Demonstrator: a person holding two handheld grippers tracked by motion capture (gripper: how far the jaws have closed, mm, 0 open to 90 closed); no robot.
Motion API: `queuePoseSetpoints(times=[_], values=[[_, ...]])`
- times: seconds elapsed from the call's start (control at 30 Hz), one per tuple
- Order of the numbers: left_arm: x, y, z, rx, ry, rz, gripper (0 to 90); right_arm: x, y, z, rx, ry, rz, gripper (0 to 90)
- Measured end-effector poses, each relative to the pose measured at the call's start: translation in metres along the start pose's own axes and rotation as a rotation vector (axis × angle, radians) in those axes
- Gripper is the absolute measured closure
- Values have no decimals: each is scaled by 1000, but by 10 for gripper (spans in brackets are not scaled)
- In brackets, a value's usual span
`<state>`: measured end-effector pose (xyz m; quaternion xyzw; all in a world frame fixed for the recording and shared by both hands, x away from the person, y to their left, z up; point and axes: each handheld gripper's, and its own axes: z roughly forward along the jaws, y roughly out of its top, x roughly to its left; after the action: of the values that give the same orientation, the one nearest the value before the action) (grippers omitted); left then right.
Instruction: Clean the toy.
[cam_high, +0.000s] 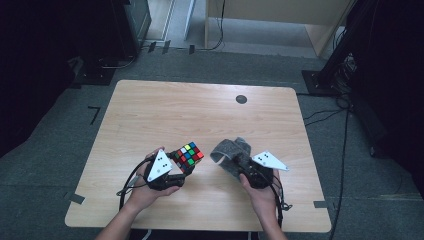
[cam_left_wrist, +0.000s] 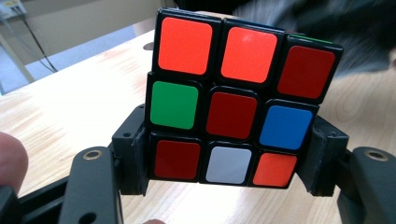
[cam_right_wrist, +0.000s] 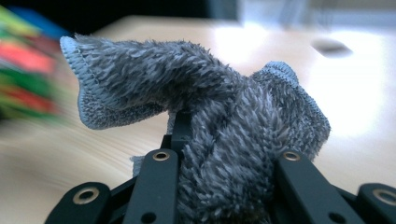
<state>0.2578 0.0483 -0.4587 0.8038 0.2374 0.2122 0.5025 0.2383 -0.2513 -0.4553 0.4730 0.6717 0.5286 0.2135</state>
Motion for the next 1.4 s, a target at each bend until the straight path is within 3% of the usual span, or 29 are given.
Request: queuePoseSetpoints(times=[0.17,0.23,0.3,0.37,0.47,0.6,0.73,0.83,0.9,0.97,1.03,1.13,1.2,1.27,1.3,1.4], values=[[-16,2,6,18,-29,57,331,49,17,-11,-83,176,-80,721],[-23,3,7,9,-50,75,332,65,18,-12,-87,219,-121,720],[-27,5,4,-8,-61,85,332,73,16,-9,-66,225,-163,717],[-26,7,2,-8,-52,95,332,69,13,-8,-78,213,-159,716],[-22,7,0,-17,-57,88,332,55,11,-5,-53,164,-113,716],[-19,7,0,-16,-53,76,332,43,8,-2,-24,119,-96,714],[-21,6,4,13,-36,80,332,54,14,-10,-79,170,-116,711],[-24,6,4,7,-47,79,332,66,18,-15,-102,219,-116,712],[-24,8,1,-18,-60,72,332,67,16,-12,-89,212,-124,712],[-23,10,-1,-27,-58,70,332,61,11,-9,-94,211,-93,711],[-20,10,-3,-38,-67,63,332,52,9,-7,-82,176,-49,713],[-18,11,-3,-37,-76,53,332,43,8,-6,-60,126,-45,713],[-20,10,-2,-22,-70,73,332,43,10,-9,-73,139,-31,713],[-23,9,0,-11,-68,86,332,50,14,-12,-95,181,-27,712],[-24,9,1,-10,-68,88,332,58,16,-15,-103,205,-49,712],[-24,12,-3,-35,-80,78,332,68,16,-15,-102,212,-88,712]])
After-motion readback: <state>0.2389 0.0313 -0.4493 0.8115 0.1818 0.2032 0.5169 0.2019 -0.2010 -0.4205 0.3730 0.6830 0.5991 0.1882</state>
